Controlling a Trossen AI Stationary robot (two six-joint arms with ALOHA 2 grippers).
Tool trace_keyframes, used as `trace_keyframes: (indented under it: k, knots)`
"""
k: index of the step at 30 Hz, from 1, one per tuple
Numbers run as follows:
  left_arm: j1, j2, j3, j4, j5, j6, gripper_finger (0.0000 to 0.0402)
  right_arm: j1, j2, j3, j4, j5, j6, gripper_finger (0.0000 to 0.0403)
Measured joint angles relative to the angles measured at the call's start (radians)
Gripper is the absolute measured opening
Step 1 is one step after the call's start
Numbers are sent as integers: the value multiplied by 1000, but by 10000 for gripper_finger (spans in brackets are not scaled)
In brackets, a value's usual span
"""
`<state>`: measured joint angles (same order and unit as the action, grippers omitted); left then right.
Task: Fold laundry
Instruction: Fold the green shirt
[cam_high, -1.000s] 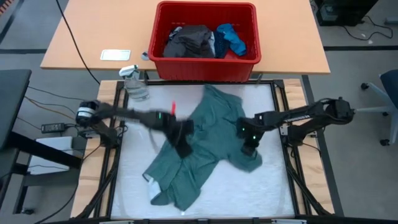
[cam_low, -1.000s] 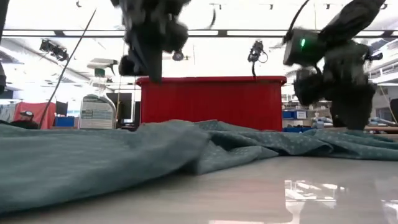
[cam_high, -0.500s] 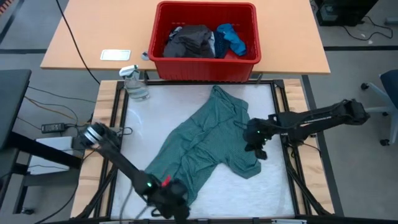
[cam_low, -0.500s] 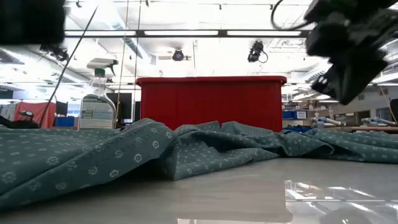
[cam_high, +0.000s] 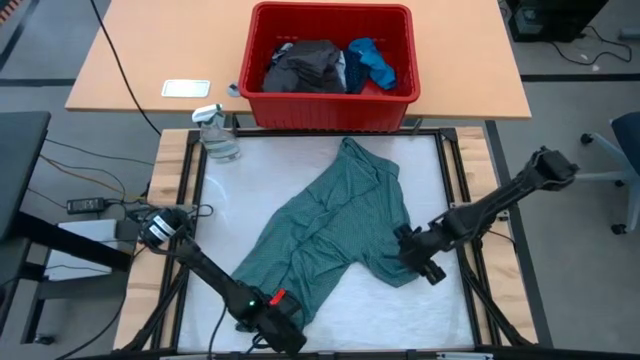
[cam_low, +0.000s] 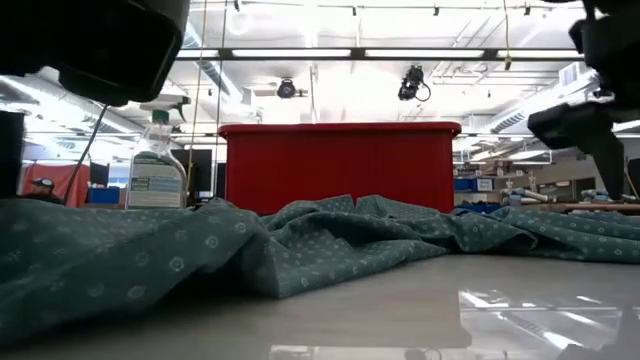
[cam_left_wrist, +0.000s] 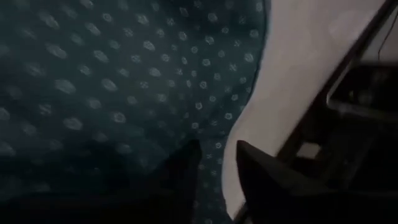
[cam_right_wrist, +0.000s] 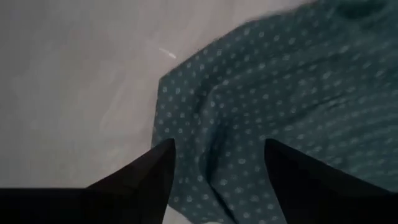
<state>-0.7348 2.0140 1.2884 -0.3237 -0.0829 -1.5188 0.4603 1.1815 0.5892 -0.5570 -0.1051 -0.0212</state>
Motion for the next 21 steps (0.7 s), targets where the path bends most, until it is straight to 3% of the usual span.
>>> trace_keyframes:
  k: [7, 10, 13, 17, 21]
  knots:
    - [-68, 3, -2, -7, 43, -89, 16, 59, 93, 0, 25, 5, 173, 230]
    - [-82, 3, -1, -7, 42, -129, 6, 76, 167, 0, 44, 28, 210, 205]
    - [-89, 0, -2, -6, 50, -154, 4, 78, 237, 6, 76, 34, 242, 151]
    - [-88, -27, -6, -7, 64, -141, 2, 59, 243, 7, 77, -58, 269, 27]
    - [-88, -102, -9, 22, 69, -101, 1, 6, 152, 55, -59, -212, 308, 8]
